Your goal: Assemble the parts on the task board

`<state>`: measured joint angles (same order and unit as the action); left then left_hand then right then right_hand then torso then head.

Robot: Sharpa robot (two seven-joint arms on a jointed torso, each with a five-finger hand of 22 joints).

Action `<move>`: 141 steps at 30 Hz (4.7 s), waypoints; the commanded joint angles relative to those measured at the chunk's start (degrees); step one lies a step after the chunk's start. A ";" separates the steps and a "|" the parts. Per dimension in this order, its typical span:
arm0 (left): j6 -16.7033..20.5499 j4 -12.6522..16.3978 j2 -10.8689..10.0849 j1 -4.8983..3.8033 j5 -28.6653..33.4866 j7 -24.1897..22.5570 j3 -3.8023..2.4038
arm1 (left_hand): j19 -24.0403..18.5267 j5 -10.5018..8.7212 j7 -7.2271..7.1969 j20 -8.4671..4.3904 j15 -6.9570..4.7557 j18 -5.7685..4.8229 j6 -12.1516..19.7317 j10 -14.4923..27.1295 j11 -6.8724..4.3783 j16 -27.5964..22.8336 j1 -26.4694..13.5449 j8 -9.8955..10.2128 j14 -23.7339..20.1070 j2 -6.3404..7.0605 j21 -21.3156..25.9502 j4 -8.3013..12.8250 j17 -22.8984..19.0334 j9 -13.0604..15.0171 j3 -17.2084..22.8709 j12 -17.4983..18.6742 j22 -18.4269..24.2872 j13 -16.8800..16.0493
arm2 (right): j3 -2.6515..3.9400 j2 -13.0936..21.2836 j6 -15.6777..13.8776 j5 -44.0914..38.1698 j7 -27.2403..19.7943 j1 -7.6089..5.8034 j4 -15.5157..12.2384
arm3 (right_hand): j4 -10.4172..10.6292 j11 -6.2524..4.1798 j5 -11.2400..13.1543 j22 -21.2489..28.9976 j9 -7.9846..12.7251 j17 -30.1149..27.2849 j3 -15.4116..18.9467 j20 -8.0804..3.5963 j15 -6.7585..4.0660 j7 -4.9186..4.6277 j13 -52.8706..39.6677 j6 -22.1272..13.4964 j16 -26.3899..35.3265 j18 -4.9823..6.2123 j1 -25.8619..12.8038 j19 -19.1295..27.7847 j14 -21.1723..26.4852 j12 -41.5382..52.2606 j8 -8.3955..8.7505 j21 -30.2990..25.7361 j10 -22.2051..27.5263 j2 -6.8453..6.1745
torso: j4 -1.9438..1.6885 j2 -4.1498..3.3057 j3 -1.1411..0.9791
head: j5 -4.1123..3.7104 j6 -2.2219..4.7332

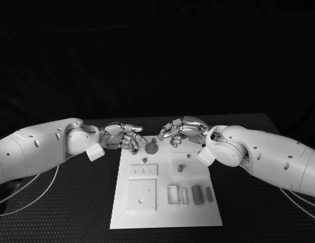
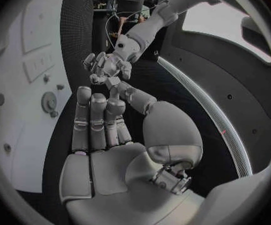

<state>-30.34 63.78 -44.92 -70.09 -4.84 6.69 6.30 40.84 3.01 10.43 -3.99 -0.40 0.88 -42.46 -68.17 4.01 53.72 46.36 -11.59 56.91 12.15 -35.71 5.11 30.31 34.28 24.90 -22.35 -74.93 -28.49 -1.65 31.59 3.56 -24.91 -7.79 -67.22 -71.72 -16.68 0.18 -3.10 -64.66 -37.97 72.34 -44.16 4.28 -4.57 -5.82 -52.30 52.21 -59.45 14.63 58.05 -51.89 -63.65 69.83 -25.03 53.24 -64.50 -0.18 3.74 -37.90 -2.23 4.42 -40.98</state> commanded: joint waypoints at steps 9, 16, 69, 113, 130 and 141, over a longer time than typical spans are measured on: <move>30.56 5.01 -0.21 -0.01 -16.47 -21.25 0.00 | -0.65 1.07 0.04 -1.67 0.20 -0.87 -1.44 4.18 0.41 -0.19 7.99 -2.74 -0.85 -3.20 -1.04 6.64 0.19 0.75 0.88 1.64 -1.34 -0.04 | 0.01 0.03 -11.13 12.07 2.63 0.04 4.96 | 0.07 -1.66 0.32 0.17 -2.60 -0.15 -0.84 -0.17 -0.54 1.02 0.19 3.81 -0.36 0.37 -0.99 -0.22 -0.02 0.44 -0.40 0.41 1.08 -0.14 | -0.02 0.00 0.18 | -0.65 0.54; 48.25 8.70 0.20 0.19 -30.25 -29.33 0.05 | -0.29 6.28 -1.71 -1.34 0.66 -0.88 -5.36 4.72 0.04 -0.81 18.45 -6.38 -1.30 -3.05 -2.12 11.45 0.01 0.79 3.35 1.25 -1.22 -0.64 | 0.01 0.22 -14.48 15.77 3.67 0.03 6.31 | 0.05 -1.76 0.32 0.23 -3.38 -0.24 -1.17 -0.19 -0.58 1.12 0.28 3.90 -0.40 0.37 -1.29 -0.24 -0.09 0.53 -0.47 0.56 0.92 -0.13 | -0.03 0.03 0.19 | -1.06 1.30; 61.00 6.98 10.02 2.44 -41.18 -29.45 3.17 | 0.96 0.33 -2.19 -3.08 -1.18 -0.12 -6.32 3.70 -1.90 3.45 1.90 -8.94 -0.35 1.21 -4.60 -4.28 2.89 -4.92 -1.48 -7.57 -0.70 -5.76 | 6.80 1.06 -15.39 29.09 5.80 7.99 -0.92 | -0.02 -1.91 0.32 0.61 -6.01 -0.67 -2.61 -0.49 -0.84 1.27 0.52 3.82 -0.52 0.37 -2.28 -0.58 -0.51 0.80 -0.16 1.08 0.75 -0.03 | -0.04 0.61 0.63 | -2.77 3.05; 47.08 7.36 10.01 2.43 -21.80 -27.50 3.14 | -1.60 8.00 -1.77 -2.77 -0.70 -0.62 -5.70 5.18 -1.28 3.90 27.78 -10.36 -2.44 -20.38 -4.65 -21.78 1.87 -6.36 -31.79 -5.59 -1.05 -1.70 | 6.80 1.09 -15.31 27.05 5.89 8.12 -1.34 | -0.04 -1.93 0.32 0.78 -6.91 -0.80 -3.09 -0.66 -0.96 1.29 0.51 3.80 -0.61 0.37 -2.46 -0.85 -0.71 0.99 0.04 1.31 0.75 -0.09 | -0.01 0.67 0.72 | -2.94 2.62; 41.69 7.11 10.15 2.42 -17.09 -25.09 3.14 | -1.67 8.11 -1.96 -2.59 -0.60 -0.87 -6.31 4.86 -1.39 4.30 31.03 -11.16 -2.43 -17.54 -4.66 -21.91 1.79 -6.02 -34.58 -5.55 -1.03 -1.44 | 6.80 0.60 -15.42 27.01 5.82 8.12 -1.43 | -0.03 -1.95 0.32 0.86 -7.27 -0.86 -3.28 -0.73 -1.01 1.31 0.52 3.82 -0.64 0.37 -2.53 -0.95 -0.78 1.06 0.13 1.39 0.73 -0.14 | -0.01 0.67 0.66 | -3.01 2.40; 40.77 6.66 10.06 2.42 -12.67 -25.24 3.12 | -1.60 8.51 -2.05 -2.65 -0.66 -0.87 -6.45 4.71 -1.49 4.35 30.84 -11.27 -2.35 -17.89 -4.57 -21.86 1.73 -6.01 -34.18 -5.53 -0.96 -1.37 | 6.80 0.62 -15.30 26.60 6.01 8.12 -1.32 | -0.03 -1.95 0.32 0.89 -7.37 -0.87 -3.33 -0.74 -1.02 1.32 0.52 3.82 -0.64 0.37 -2.55 -0.97 -0.80 1.07 0.15 1.41 0.72 -0.14 | 0.03 0.69 0.69 | -3.02 2.20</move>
<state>12.21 70.37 -34.94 -67.65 -20.32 -18.43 9.48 39.40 11.31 8.47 -3.78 -1.11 0.88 -48.50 -63.50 2.76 57.72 77.04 -22.66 54.75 -5.56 -40.20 -16.82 32.11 28.18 -9.37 -28.16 -74.94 -29.94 5.12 32.27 -12.69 2.35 -1.56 -59.13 -72.99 -16.69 -0.56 -3.10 -63.87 -43.72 71.54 -47.13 3.68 -5.26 -5.65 -51.84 52.37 -59.87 14.62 56.19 -52.50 -64.48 70.71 -24.73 54.34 -64.59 -0.39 3.72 -37.23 -1.54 1.37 -38.72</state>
